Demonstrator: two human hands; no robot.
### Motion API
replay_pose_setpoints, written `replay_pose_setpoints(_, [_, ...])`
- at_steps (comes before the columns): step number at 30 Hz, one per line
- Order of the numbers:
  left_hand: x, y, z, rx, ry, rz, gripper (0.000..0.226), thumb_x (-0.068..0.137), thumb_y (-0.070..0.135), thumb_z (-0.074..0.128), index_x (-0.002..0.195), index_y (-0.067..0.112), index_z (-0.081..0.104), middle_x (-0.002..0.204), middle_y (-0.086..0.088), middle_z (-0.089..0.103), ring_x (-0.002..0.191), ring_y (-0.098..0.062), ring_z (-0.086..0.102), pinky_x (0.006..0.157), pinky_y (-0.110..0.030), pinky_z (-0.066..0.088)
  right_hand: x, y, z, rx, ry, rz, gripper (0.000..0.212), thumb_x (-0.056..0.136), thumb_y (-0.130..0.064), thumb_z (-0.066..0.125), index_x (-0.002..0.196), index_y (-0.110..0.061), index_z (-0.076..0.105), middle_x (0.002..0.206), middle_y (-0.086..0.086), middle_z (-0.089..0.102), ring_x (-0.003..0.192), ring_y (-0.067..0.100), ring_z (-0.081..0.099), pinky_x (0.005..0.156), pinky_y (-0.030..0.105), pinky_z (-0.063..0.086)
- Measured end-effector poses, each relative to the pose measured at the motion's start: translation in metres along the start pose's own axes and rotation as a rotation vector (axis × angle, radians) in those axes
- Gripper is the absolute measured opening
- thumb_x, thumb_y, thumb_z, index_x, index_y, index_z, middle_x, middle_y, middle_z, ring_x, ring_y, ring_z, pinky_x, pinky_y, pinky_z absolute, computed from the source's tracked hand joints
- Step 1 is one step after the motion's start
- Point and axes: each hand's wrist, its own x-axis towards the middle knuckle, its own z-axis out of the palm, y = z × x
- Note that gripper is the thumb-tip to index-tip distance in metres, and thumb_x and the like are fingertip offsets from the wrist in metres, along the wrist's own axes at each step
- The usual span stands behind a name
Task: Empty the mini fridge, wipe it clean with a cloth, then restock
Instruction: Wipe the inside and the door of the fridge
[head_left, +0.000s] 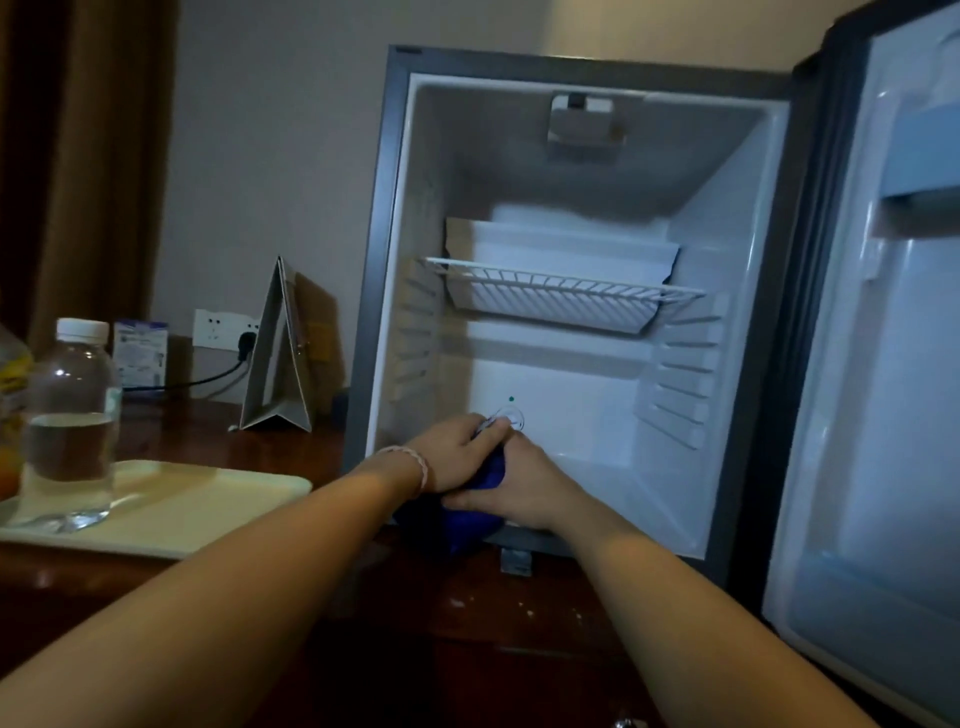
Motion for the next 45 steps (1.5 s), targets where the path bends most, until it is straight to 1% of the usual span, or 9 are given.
replay_pose_setpoints(5, [0.007, -0.004, 0.010, 0.008, -0.026, 0.051, 0.064, 0.094, 0.071, 0.029, 0.125, 0.023, 0.060, 0.123, -0.002, 0.064, 0.110, -0.017, 0.059, 0.104, -0.043, 0.042, -0.005, 0.005, -0.011, -0.101, -0.053, 0.027, 0.076, 0.070, -0.059, 0.080, 0.134, -0.028, 0.055, 0.121, -0.005, 0.065, 0.109, 0.013, 0.062, 0.091, 0.029, 0.050])
replay_pose_setpoints(11, [0.004, -0.009, 0.002, 0.118, -0.134, 0.002, 0.066, 0.098, 0.065, 0.027, 0.155, 0.031, 0.025, 0.152, -0.004, 0.044, 0.133, -0.023, 0.047, 0.112, -0.034, 0.032, -0.027, 0.020, -0.036, -0.197, -0.024, 0.138, 0.053, 0.082, -0.061, 0.073, 0.118, -0.027, 0.054, 0.106, -0.006, 0.063, 0.095, 0.012, 0.062, 0.075, 0.021, 0.046])
replay_pose_setpoints(15, [-0.008, -0.025, -0.001, 0.315, -0.227, -0.135, 0.082, 0.092, 0.077, 0.022, 0.158, 0.028, 0.016, 0.157, -0.006, 0.038, 0.138, -0.026, 0.042, 0.114, -0.036, 0.031, -0.039, 0.039, -0.058, -0.377, 0.017, 0.292, 0.080, 0.079, -0.079, 0.058, 0.136, -0.023, 0.047, 0.122, 0.007, 0.061, 0.108, 0.027, 0.061, 0.092, 0.038, 0.052])
replay_pose_setpoints(18, [-0.010, -0.028, 0.004, 0.338, -0.266, -0.120, 0.101, 0.073, 0.095, 0.014, 0.147, 0.030, 0.040, 0.149, -0.003, 0.047, 0.130, -0.025, 0.048, 0.112, -0.046, 0.036, -0.041, 0.028, -0.059, -0.659, 0.048, 0.423, 0.095, 0.081, -0.085, 0.046, 0.148, -0.019, 0.035, 0.141, 0.014, 0.042, 0.128, 0.034, 0.042, 0.107, 0.045, 0.040])
replay_pose_setpoints(23, [-0.008, -0.032, 0.010, 0.401, -0.248, -0.095, 0.094, 0.073, 0.091, 0.011, 0.129, 0.029, 0.055, 0.131, -0.001, 0.059, 0.115, -0.022, 0.056, 0.104, -0.046, 0.043, -0.026, 0.021, -0.058, -0.561, -0.005, 0.196, 0.094, 0.083, -0.079, 0.052, 0.156, -0.050, 0.000, 0.168, -0.003, -0.010, 0.153, 0.035, -0.006, 0.124, 0.053, 0.009])
replay_pose_setpoints(27, [-0.002, -0.038, 0.015, 0.449, -0.223, -0.077, 0.074, 0.092, 0.071, 0.013, 0.133, 0.023, 0.052, 0.141, -0.009, 0.050, 0.128, -0.027, 0.047, 0.108, -0.045, 0.036, -0.001, 0.028, -0.048, -0.541, -0.154, 0.145, 0.077, 0.086, -0.080, 0.043, 0.154, -0.051, 0.022, 0.164, 0.001, 0.026, 0.149, 0.029, 0.027, 0.122, 0.044, 0.024])
replay_pose_setpoints(31, [-0.001, -0.035, 0.016, 0.454, -0.233, -0.125, 0.063, 0.099, 0.057, 0.017, 0.130, 0.015, 0.053, 0.139, -0.017, 0.049, 0.128, -0.033, 0.042, 0.103, -0.042, 0.036, 0.025, 0.031, -0.038, -0.566, -0.184, 0.118, 0.047, 0.087, -0.081, 0.041, 0.120, -0.050, 0.056, 0.121, 0.001, 0.061, 0.111, 0.023, 0.059, 0.104, 0.044, 0.045])
replay_pose_setpoints(34, [-0.001, -0.034, 0.015, 0.465, -0.237, -0.117, 0.064, 0.099, 0.057, 0.019, 0.132, 0.014, 0.052, 0.138, -0.018, 0.050, 0.125, -0.033, 0.046, 0.103, -0.041, 0.038, 0.047, 0.049, -0.028, -0.575, -0.106, 0.089, 0.046, 0.085, -0.085, 0.033, 0.084, -0.043, 0.053, 0.089, -0.005, 0.064, 0.082, 0.019, 0.063, 0.086, 0.044, 0.053])
replay_pose_setpoints(45, [0.004, -0.047, 0.018, 0.517, -0.241, -0.067, 0.078, 0.089, 0.070, 0.016, 0.138, 0.017, 0.046, 0.138, -0.013, 0.049, 0.121, -0.030, 0.046, 0.097, -0.040, 0.038, 0.077, 0.069, -0.026, -0.573, -0.067, 0.275, 0.046, 0.071, -0.093, 0.033, 0.078, -0.054, 0.055, 0.091, -0.011, 0.062, 0.088, 0.022, 0.063, 0.085, 0.044, 0.054])
